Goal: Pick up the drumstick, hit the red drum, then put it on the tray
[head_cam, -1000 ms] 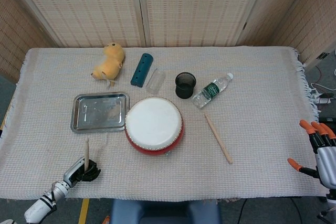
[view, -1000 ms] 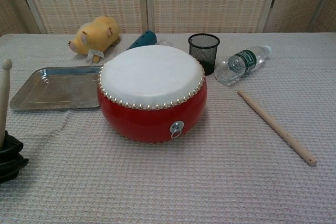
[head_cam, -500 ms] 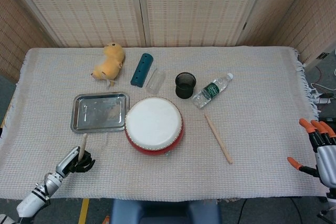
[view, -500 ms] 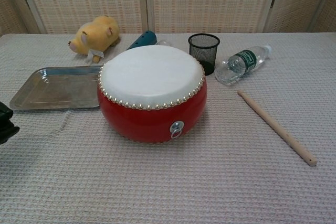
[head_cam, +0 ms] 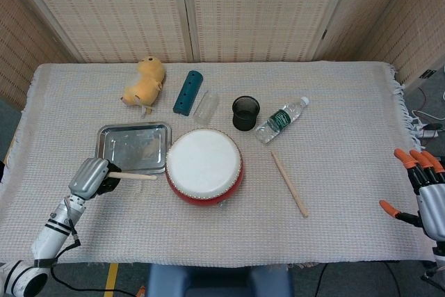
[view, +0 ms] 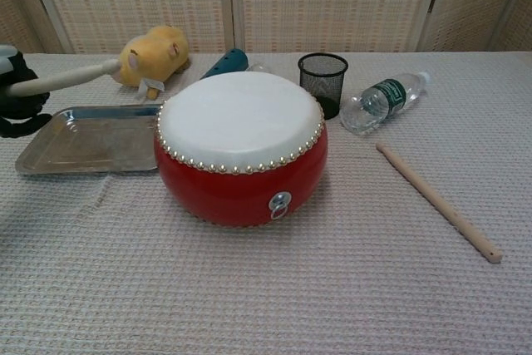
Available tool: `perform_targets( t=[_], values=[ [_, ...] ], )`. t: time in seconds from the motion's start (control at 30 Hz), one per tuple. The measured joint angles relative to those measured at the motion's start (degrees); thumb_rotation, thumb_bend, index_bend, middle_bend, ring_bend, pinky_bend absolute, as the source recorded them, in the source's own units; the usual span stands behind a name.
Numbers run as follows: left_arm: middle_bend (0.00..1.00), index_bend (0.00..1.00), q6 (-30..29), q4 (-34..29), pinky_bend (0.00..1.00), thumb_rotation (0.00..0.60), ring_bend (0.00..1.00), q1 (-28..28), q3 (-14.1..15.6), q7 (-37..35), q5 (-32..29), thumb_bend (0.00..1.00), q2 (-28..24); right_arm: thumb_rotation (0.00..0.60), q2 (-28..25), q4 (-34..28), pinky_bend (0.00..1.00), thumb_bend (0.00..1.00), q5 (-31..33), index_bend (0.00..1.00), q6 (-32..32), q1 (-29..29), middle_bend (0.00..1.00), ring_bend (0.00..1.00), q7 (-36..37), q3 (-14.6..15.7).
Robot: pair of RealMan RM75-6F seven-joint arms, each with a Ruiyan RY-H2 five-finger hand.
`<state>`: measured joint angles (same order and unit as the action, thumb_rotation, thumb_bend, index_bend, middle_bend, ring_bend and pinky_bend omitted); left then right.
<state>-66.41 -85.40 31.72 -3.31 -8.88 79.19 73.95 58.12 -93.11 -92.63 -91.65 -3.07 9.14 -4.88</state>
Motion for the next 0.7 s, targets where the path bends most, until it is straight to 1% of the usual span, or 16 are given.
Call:
perform_targets(
  t=[0.07,0.17,0.27,0.37,0.43,0.57,0.7],
  values=[
    [1.00,1.00,0.71,-1.35,1.00,0.600,1.00,1.47,-1.74,8.66,-2.91,0.83,0.52,0.600,0.01,0.22,0.10,0.10,0.10,0.09,0.14,-0.09,0.16,0.01,0.21,-0.01],
    [1.00,1.00,1.92,-2.85,1.00,0.600,1.00,3.86,-4.09,19.49,-7.61,0.83,1.69,0.600,0.03,0.58,0.10,0.10,0.48,0.09,0.38,-0.15,0.16,0.01,0.66,0.01],
    [1.00,1.00,3.23,-3.76,1.00,0.600,1.00,6.38,-5.99,28.20,-12.58,0.83,3.27,0.600,0.06,0.98,0.10,0.10,0.84,0.09,0.96,-0.19,0.16,0.01,1.02,0.22],
    [1.00,1.00,4.32,-4.13,1.00,0.600,1.00,8.59,-7.17,34.82,-17.05,0.83,5.07,0.600,0.09,1.39,0.10,0.10,1.20,0.09,1.87,-0.27,0.16,0.01,1.34,0.57],
    [1.00,1.00,4.72,-4.26,1.00,0.600,1.00,9.61,-7.46,38.12,-19.04,0.83,6.05,0.600,0.02,1.53,0.10,0.10,1.59,0.09,2.79,-0.36,0.16,0.01,1.35,0.86],
    [1.00,1.00,5.31,-4.47,1.00,0.600,1.00,11.40,-7.29,44.33,-22.22,0.83,7.81,0.600,-0.35,1.43,0.10,0.10,2.66,0.09,5.00,-0.61,0.16,0.01,0.90,1.44],
    [1.00,1.00,4.70,-4.98,1.00,0.600,1.00,12.19,-7.13,49.45,-24.45,0.83,8.39,0.600,-0.72,1.16,0.10,0.10,3.74,0.09,6.68,-0.83,0.16,0.01,0.47,2.04]
  ],
)
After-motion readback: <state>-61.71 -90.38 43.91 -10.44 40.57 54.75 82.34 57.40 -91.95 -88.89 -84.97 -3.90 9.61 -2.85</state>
